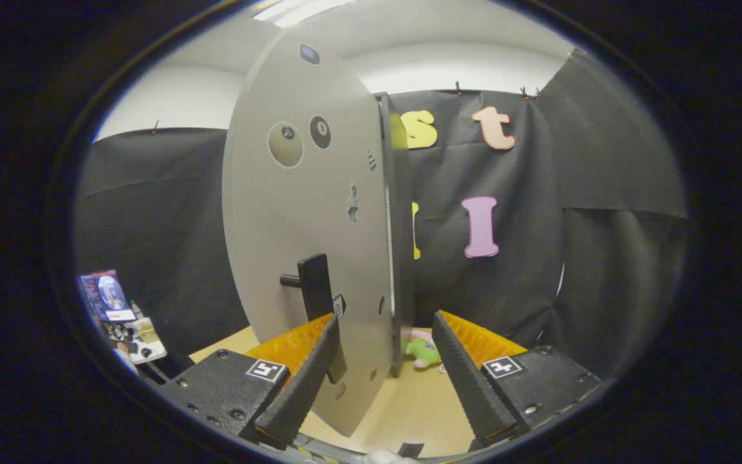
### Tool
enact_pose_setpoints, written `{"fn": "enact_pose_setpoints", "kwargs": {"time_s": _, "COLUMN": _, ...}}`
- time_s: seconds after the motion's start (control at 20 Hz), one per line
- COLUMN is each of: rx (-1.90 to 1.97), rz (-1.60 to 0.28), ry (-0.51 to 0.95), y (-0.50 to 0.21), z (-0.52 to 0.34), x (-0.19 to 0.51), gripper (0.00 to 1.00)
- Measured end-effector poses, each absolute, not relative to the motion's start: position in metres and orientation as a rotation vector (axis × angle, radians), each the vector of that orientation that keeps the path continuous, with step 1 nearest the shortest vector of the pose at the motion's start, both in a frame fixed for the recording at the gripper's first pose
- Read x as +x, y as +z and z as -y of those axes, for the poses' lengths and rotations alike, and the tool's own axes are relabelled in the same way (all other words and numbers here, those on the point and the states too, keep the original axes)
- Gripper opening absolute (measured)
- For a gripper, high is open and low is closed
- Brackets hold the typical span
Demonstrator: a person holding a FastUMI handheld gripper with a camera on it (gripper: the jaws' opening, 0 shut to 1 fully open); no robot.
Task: Open the shoe cabinet door, grab the shoes and put them into the shoe cabinet, then close the shoe cabinet door.
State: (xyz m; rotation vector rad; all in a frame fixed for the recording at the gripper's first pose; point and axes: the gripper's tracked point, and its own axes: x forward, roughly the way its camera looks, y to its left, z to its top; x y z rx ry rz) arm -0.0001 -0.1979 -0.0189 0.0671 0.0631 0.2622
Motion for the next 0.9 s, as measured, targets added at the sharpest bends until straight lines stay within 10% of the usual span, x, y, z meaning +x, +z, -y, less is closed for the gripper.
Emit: {"fn": "enact_pose_setpoints", "kwargs": {"time_s": 0.9, "rx": 0.088, "rz": -0.088, "ry": 0.217, "y": -0.03, "z": 0.021, "x": 0.055, "gripper": 1.0}}
